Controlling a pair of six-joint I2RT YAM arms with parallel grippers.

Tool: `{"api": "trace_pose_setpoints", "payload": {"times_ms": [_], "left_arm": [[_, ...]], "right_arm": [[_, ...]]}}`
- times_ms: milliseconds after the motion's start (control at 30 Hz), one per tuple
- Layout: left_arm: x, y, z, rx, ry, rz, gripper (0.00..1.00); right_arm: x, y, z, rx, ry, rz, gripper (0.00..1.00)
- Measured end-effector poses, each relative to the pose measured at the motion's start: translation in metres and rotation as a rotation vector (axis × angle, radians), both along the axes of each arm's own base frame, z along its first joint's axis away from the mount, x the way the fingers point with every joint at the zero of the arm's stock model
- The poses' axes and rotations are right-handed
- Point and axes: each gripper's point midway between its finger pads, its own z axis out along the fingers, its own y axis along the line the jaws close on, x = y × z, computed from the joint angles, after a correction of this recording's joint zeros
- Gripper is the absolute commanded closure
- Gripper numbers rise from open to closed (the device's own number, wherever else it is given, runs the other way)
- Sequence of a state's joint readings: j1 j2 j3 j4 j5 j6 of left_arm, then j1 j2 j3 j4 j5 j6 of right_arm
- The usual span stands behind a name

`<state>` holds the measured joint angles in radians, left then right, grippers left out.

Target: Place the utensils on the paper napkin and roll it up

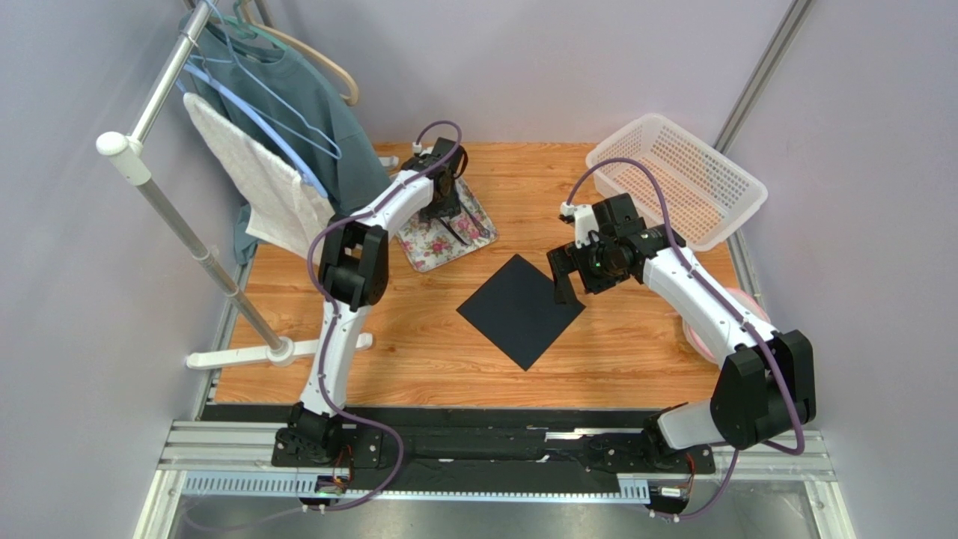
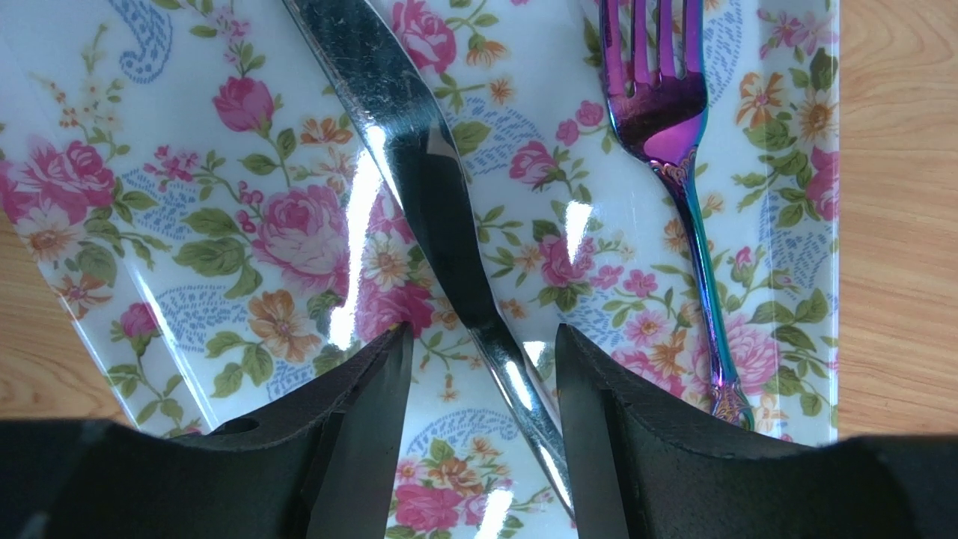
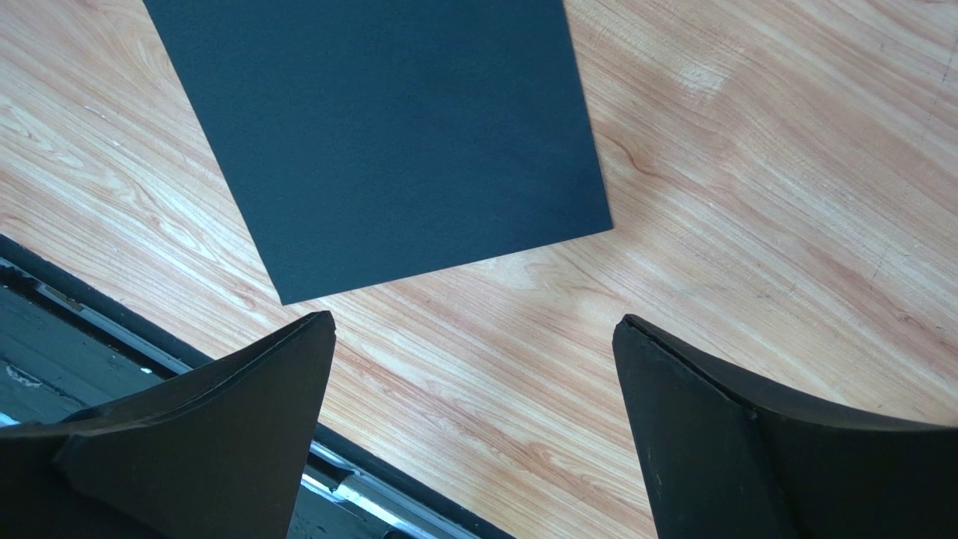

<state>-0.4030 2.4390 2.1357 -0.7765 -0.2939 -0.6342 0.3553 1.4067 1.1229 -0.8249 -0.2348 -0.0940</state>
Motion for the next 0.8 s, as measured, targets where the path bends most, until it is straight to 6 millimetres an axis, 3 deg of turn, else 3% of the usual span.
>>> {"api": "trace_pose_setpoints", "payload": {"times_ms": [133, 167, 233, 267, 333, 800], "left_arm": [[0.003, -0.001, -0.001, 0.006, -0.003, -0.007, 0.64], [0.003, -0.001, -0.001, 0.008, -0.001, -0.015, 0.74], [0.002, -0.002, -0.001, 0.008, 0.008, -0.032, 0.81], [0.001, -0.002, -0.001, 0.005, 0.013, -0.042, 0.91], [-0.001, -0.003, -0.002, 0.007, 0.023, -0.068, 0.99], [-0.018, -0.001, -0.001, 0.047, 0.078, -0.230, 1.00]], "right_arm": [[0.001, -0.001, 0.000, 0.002, 0.001, -0.004, 0.00], [0.001, -0.002, 0.000, 0.002, 0.001, -0.006, 0.00], [0.001, -0.002, 0.000, 0.002, 0.001, -0.008, 0.00], [0.001, -0.002, 0.000, 0.003, 0.001, -0.008, 0.00], [0.001, -0.002, 0.000, 0.007, 0.003, -0.007, 0.00], [-0.001, 0.002, 0.002, 0.040, 0.015, 0.005, 0.01]]}}
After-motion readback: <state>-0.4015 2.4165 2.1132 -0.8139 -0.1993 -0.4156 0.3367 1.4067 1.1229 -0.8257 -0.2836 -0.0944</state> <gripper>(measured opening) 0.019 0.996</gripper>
